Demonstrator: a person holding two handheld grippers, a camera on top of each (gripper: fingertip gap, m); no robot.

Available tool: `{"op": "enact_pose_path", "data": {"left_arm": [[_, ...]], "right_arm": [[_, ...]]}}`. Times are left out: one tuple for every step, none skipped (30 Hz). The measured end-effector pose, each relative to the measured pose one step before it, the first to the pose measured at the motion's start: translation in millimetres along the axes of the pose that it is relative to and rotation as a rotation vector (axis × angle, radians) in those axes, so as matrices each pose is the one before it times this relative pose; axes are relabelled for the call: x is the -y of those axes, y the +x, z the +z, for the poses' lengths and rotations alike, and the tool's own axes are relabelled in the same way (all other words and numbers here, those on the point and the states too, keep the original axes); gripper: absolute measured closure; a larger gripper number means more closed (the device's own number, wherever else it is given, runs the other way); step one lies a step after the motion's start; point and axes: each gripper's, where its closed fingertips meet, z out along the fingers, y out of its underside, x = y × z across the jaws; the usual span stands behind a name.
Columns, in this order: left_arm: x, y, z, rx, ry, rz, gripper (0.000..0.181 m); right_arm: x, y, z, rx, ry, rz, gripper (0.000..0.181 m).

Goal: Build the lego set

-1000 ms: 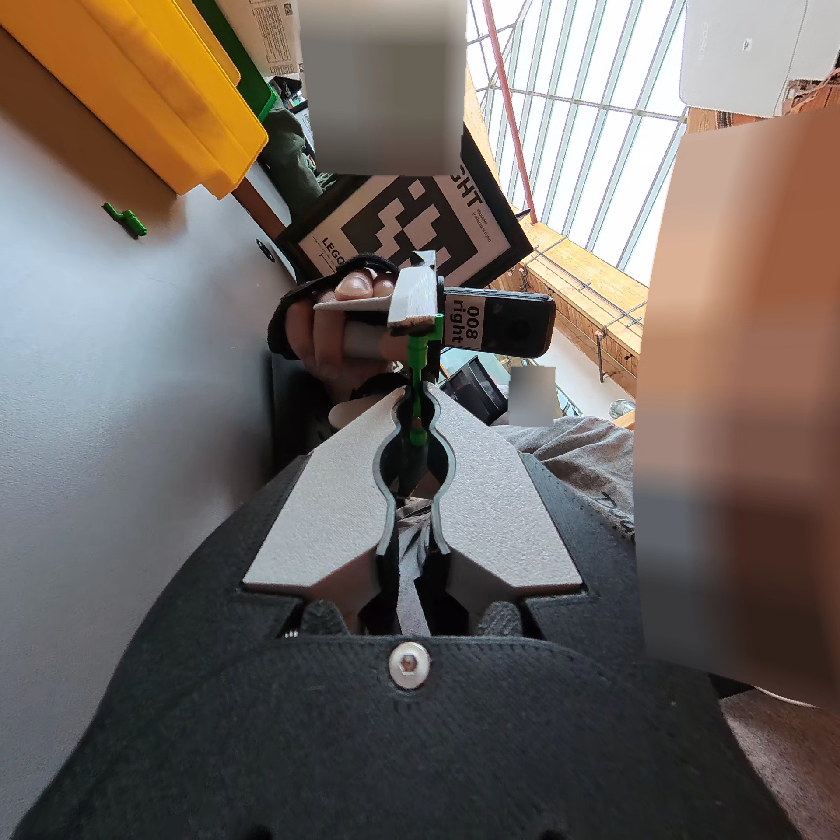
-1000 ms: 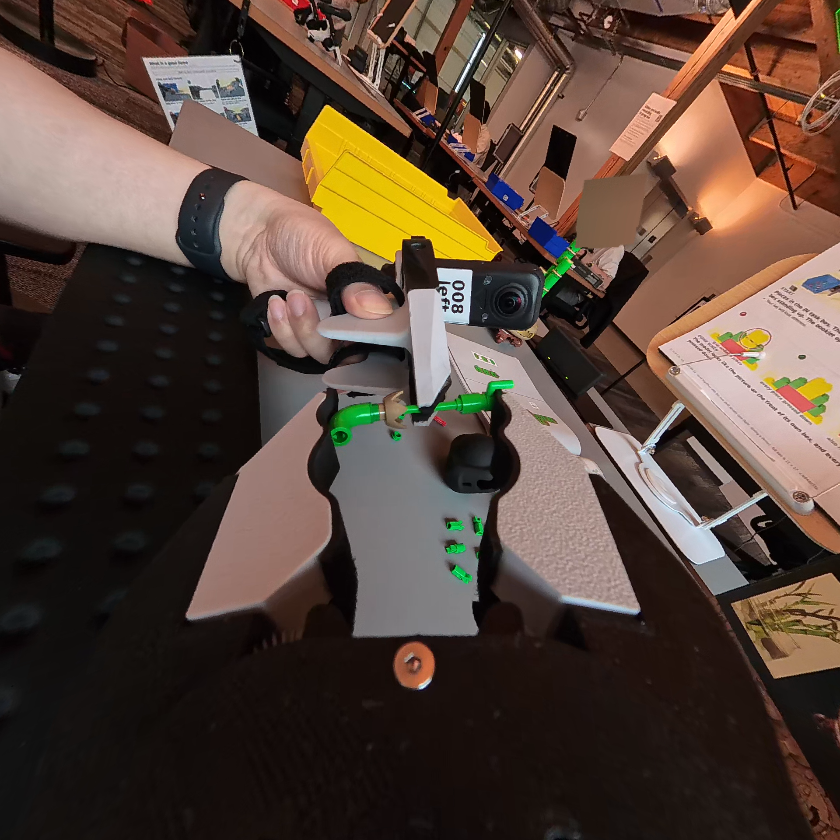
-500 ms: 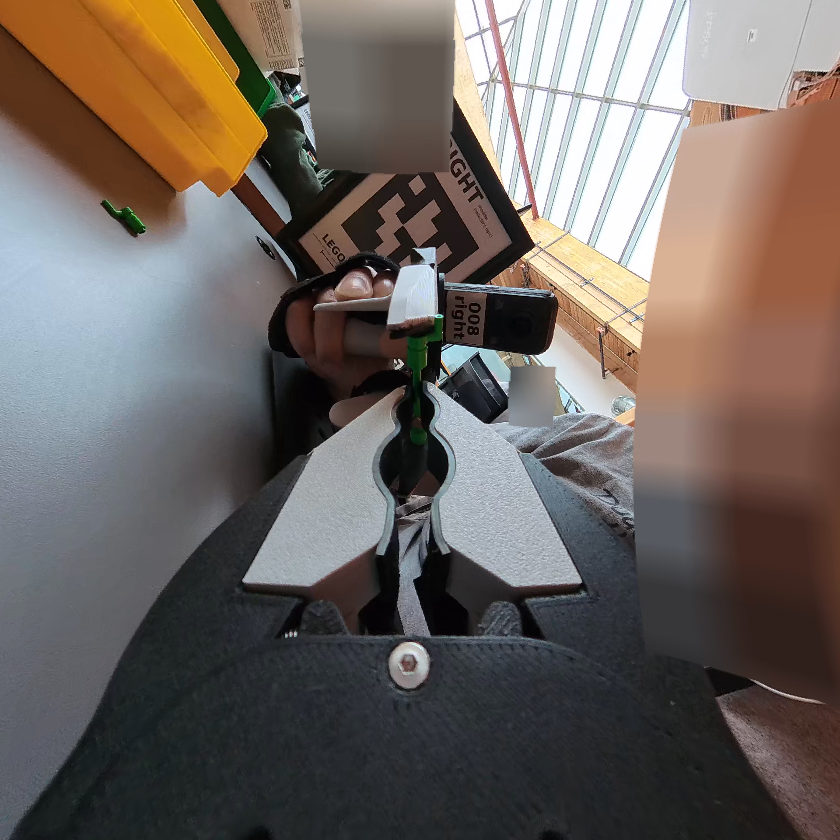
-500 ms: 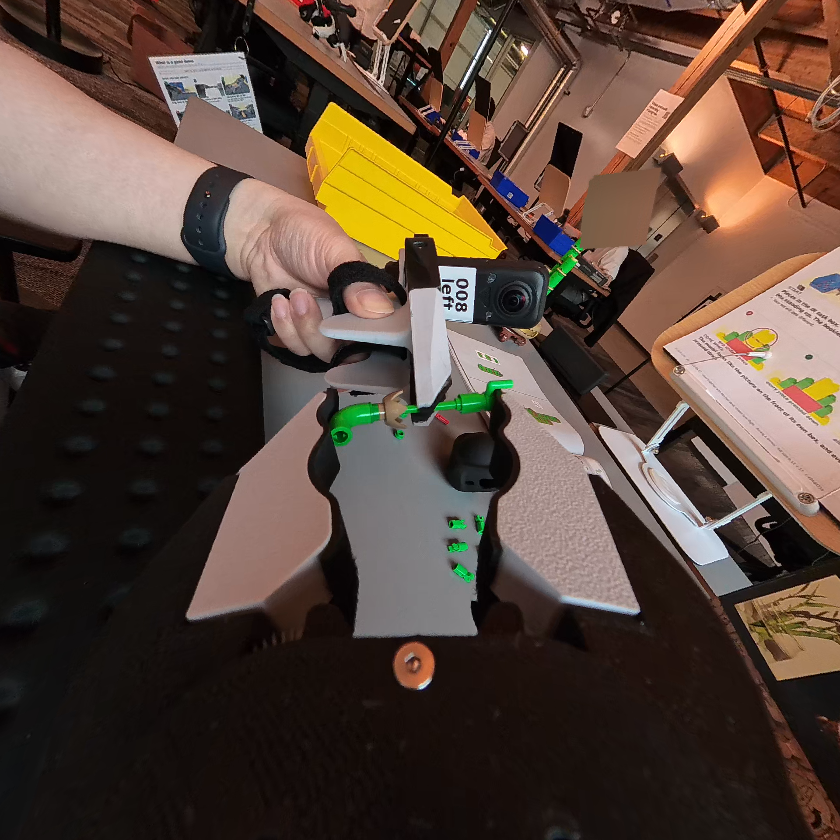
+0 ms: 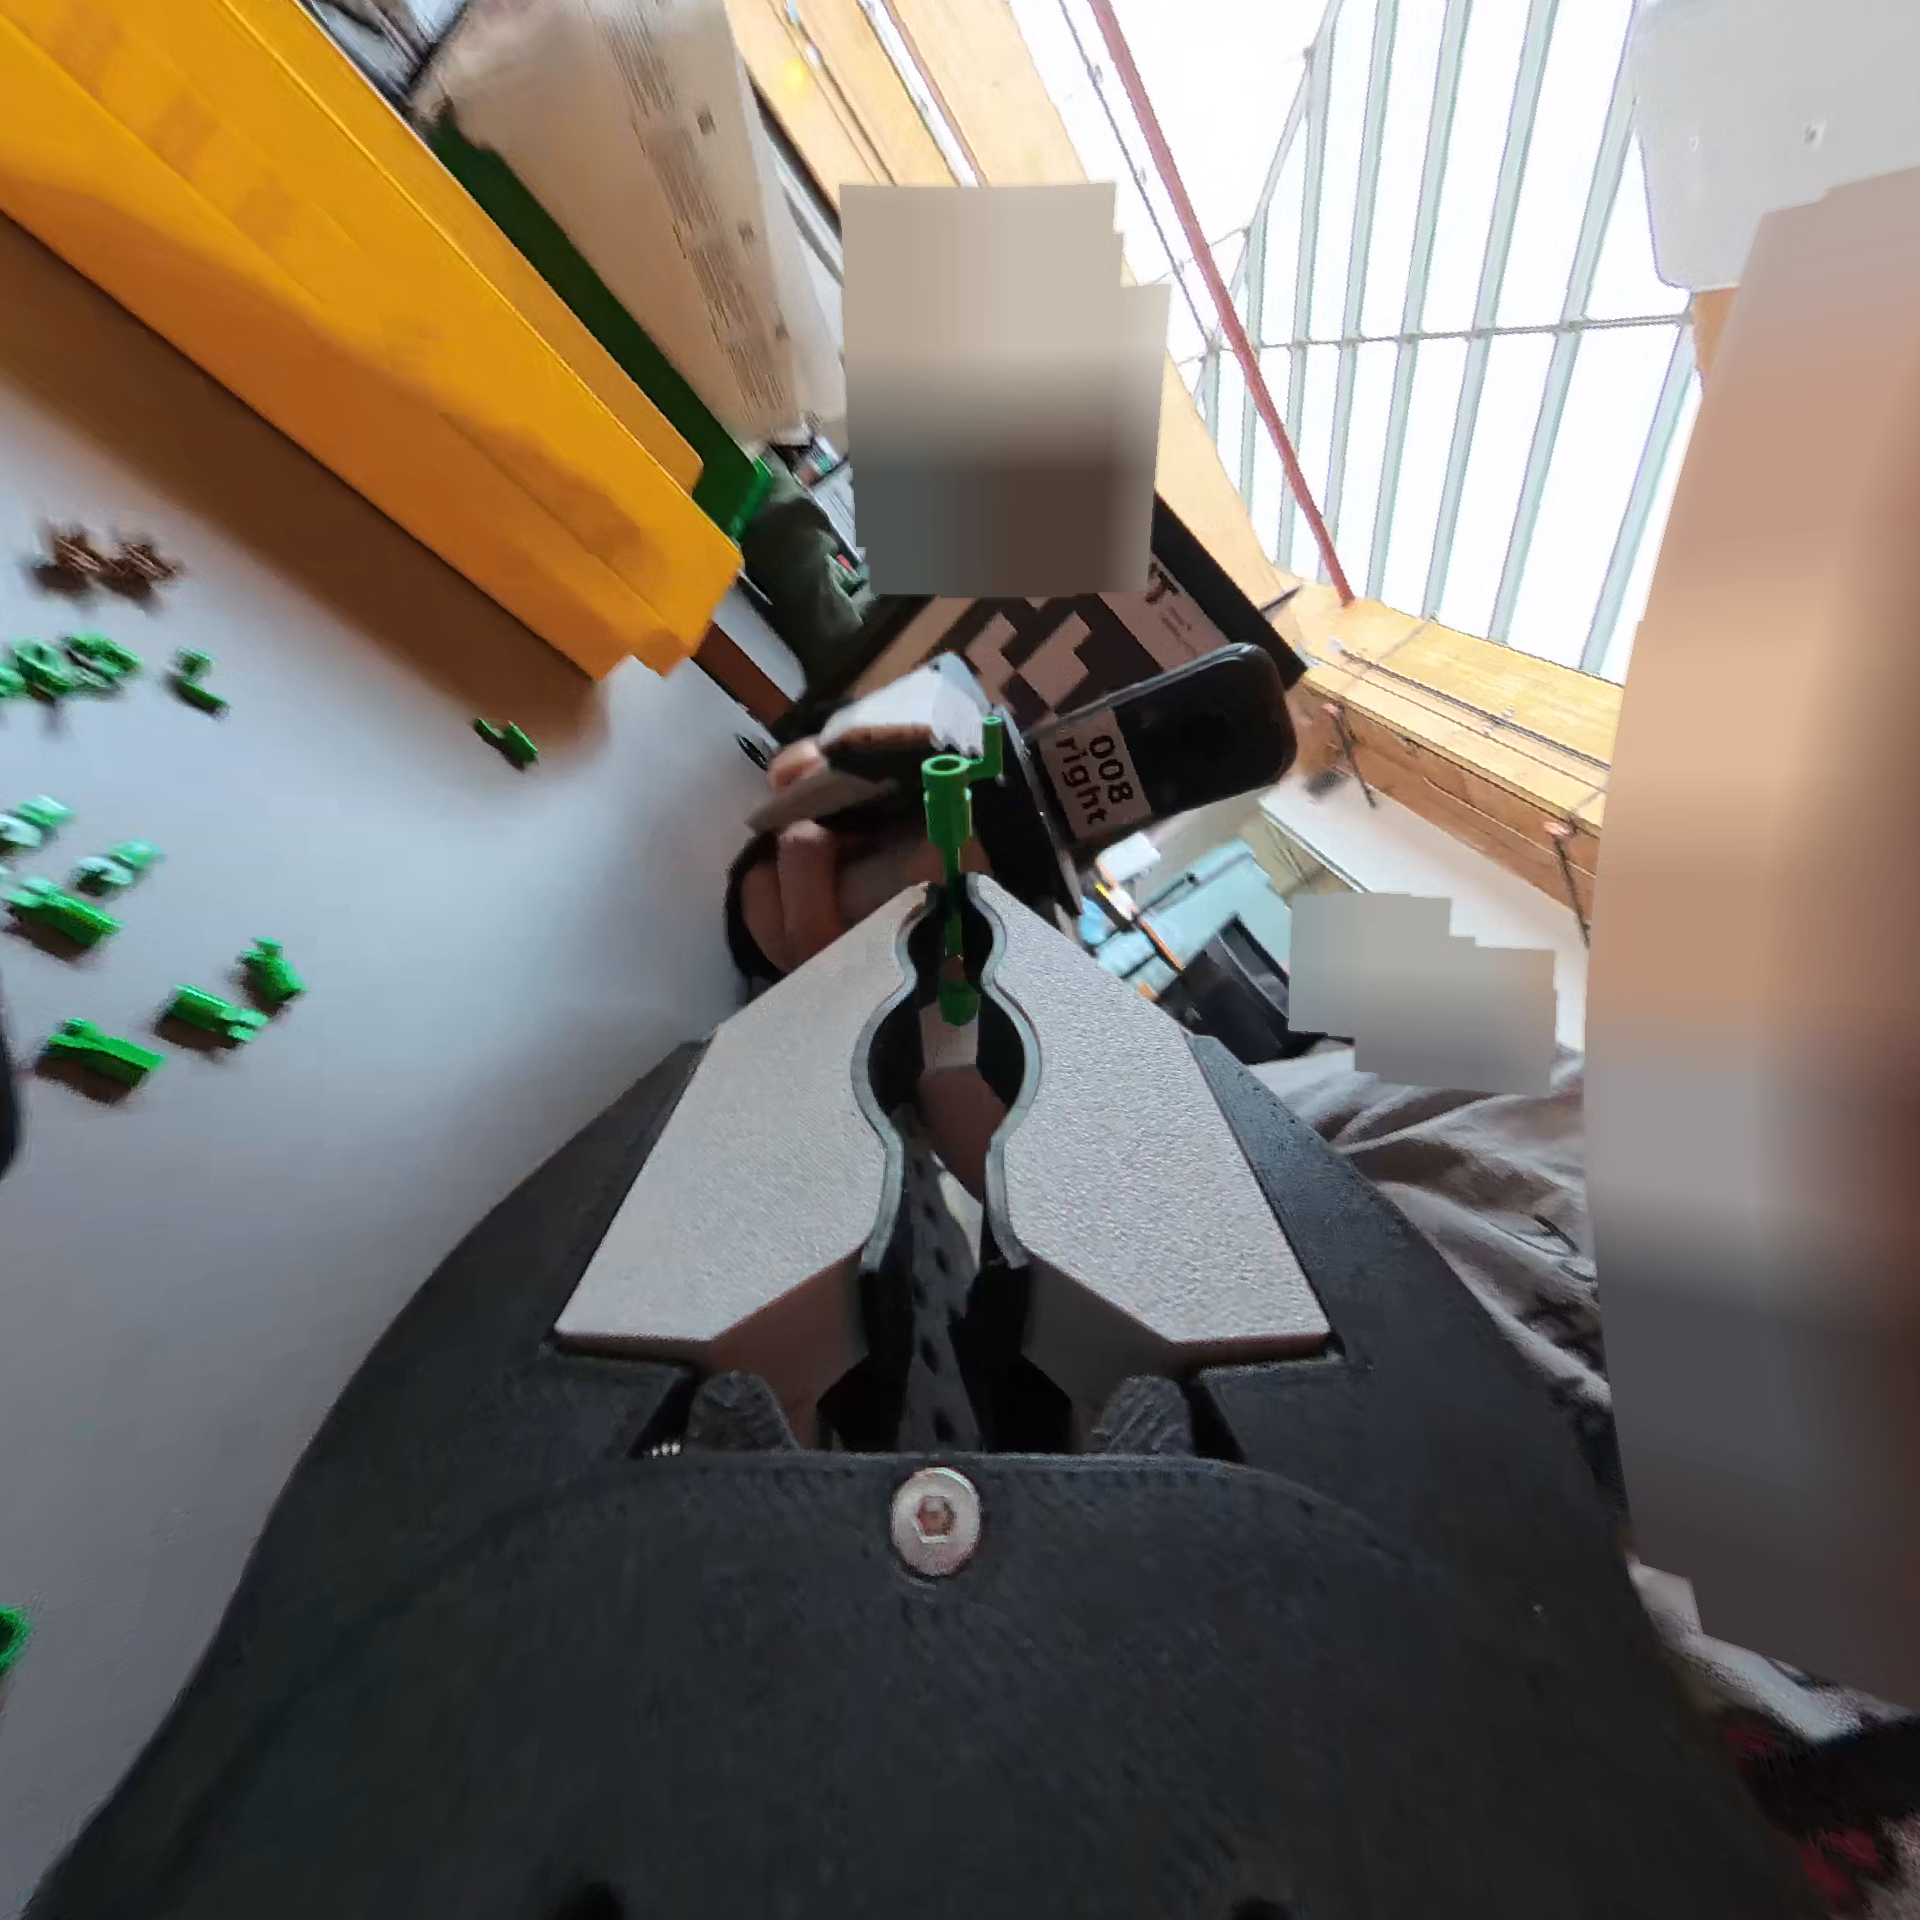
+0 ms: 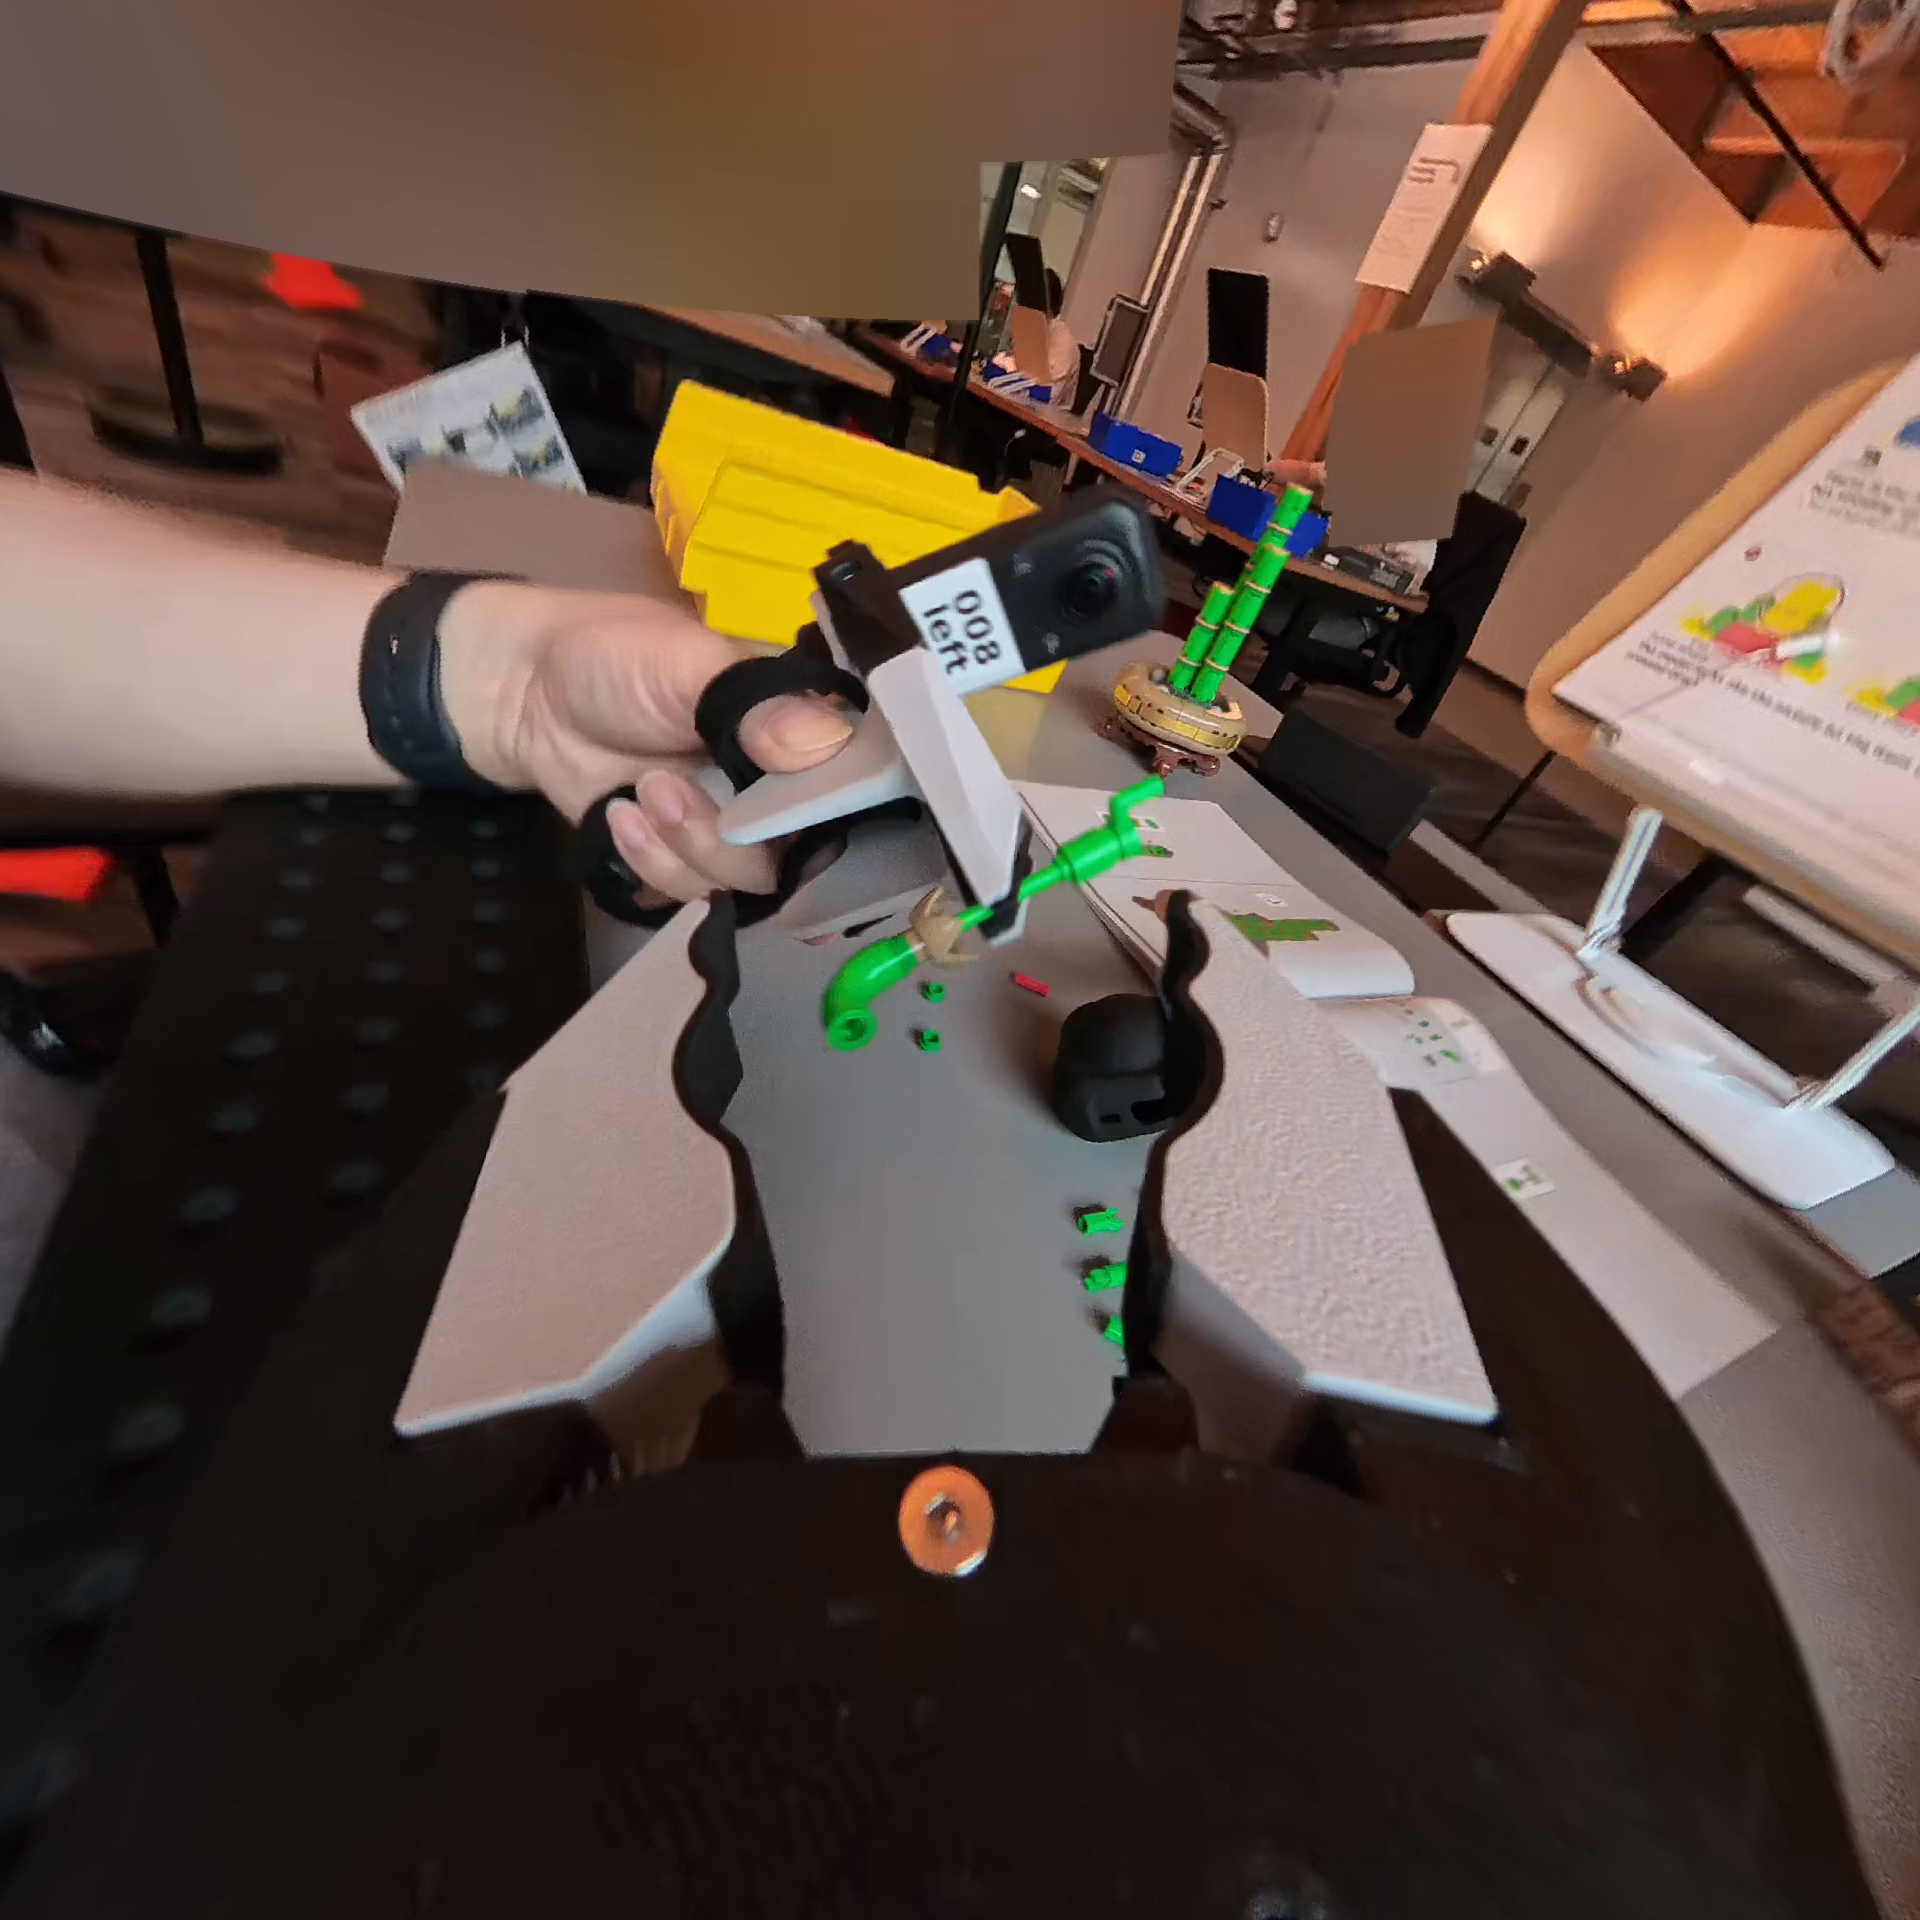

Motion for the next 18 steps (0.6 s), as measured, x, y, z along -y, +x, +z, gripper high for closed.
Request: {"op": "enact_pose_path", "data": {"left_arm": [[6.51, -3.39, -4.64, 0.0378, 0.0347, 0.0338, 0.181], [4.79, -3.08, -3.81, 0.036, 0.023, 0.0348, 0.181], [3.41, -2.09, -2.51, 0.0288, 0.0149, 0.0326, 0.181], [3.35, -1.21, -1.39, 0.0212, 0.0183, 0.0282, 0.181], [2.68, -1.21, -0.86, 0.0156, 0.0179, 0.0185, 0.181], [2.07, -1.47, -0.67, 0.0139, 0.0143, 0.0093, 0.181], [2.5, -1.97, -1.03, 0.0153, 0.0178, 0.0078, 0.181], [2.23, -1.95, -1.11, 0.0164, 0.016, 0.01, 0.181], [1.72, -1.94, -0.99, 0.0166, 0.011, 0.0119, 0.181], [1.66, -0.88, -0.56, 0.0127, 0.0114, 0.016, 0.181], [1.37, 0.29, -0.08, 0.0069, 0.0098, 0.0177, 0.181], [1.1, 1.35, 0.46, 0.0007, 0.0095, 0.0201, 0.181], [0.17, 1.37, 0.87, 0.0001, 0.0029, 0.017, 0.181], [-0.2, 0.4, 0.7, 0.004, 0.0, 0.0112, 0.181], [-0.46, -0.28, 0.44, 0.0063, -0.0009, 0.008, 0.181], [-0.65, -0.98, 0.18, 0.0089, -0.0027, 0.0025, 0.181], [0.03, -1.1, -0.15, 0.0094, 0.0016, 0.0037, 0.181], [-0.06, -0.97, -0.18, 0.0081, 0.0015, 0.0036, 0.181]], "right_arm": [[1.59, 0.84, -1.05, 0.0181, 0.0136, 0.0624, 0.105], [2.08, -1.28, -1.2, 0.033, 0.0172, 0.0681, 0.111], [2.43, 1.69, -1.06, 0.0115, 0.018, 0.0621, 0.119], [2.36, 4.3, -1.0, -0.0084, 0.0152, 0.0478, 0.125], [2.04, 4.89, -0.9, -0.0198, 0.0128, 0.0322, 0.13], [0.65, 2.63, -0.21, -0.0141, 0.0037, 0.0141, 0.135], [-1.44, 2.4, 0.54, -0.0204, -0.0106, -0.0033, 0.14], [-2.18, 2.34, 1.03, -0.0301, -0.014, -0.0175, 0.141], [-2.53, 0.57, 1.61, -0.0259, -0.0182, -0.0287, 0.142], [-3.63, 2.67, 2.24, -0.0416, -0.0258, -0.024, 0.143], [-3.62, 0.97, 2.95, -0.0297, -0.0225, -0.016, 0.144], [-3.04, -1.13, 3.28, -0.013, -0.0188, -0.0012, 0.144], [-2.38, 1.02, 3.16, -0.0219, -0.0156, 0.0116, 0.144], [-0.98, 1.41, 2.25, -0.0205, -0.0079, 0.0103, 0.148], [0.26, 0.65, 1.32, -0.0124, -0.0023, 0.0044, 0.152], [1.67, 0.56, 0.29, -0.0126, 0.0051, -0.0026, 0.157], [1.73, 2.21, -0.41, -0.0238, 0.0057, -0.0094, 0.161], [0.82, 3.29, -0.59, -0.0324, -0.0002, -0.0217, 0.165]]}}
